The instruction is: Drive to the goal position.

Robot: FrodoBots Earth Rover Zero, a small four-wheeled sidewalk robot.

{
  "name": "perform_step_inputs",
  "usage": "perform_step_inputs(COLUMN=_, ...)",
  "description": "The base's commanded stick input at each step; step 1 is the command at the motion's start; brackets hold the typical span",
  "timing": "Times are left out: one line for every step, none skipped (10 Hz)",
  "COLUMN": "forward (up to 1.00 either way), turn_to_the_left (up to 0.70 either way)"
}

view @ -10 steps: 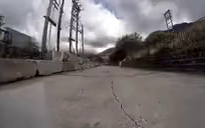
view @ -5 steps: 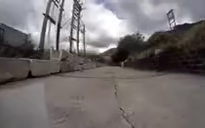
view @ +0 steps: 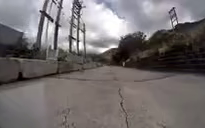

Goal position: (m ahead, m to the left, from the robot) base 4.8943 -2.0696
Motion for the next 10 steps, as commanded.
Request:
perform_step_inputs(forward=1.0, turn_to_the_left=0.0)
perform_step_inputs(forward=1.0, turn_to_the_left=0.0)
perform_step_inputs(forward=1.0, turn_to_the_left=0.0)
perform_step_inputs(forward=1.0, turn_to_the_left=-0.13)
perform_step_inputs(forward=1.0, turn_to_the_left=-0.26)
perform_step_inputs(forward=1.0, turn_to_the_left=-0.11)
perform_step_inputs(forward=1.0, turn_to_the_left=0.0)
perform_step_inputs(forward=1.0, turn_to_the_left=0.0)
perform_step_inputs(forward=1.0, turn_to_the_left=0.0)
perform_step_inputs(forward=1.0, turn_to_the_left=0.0)
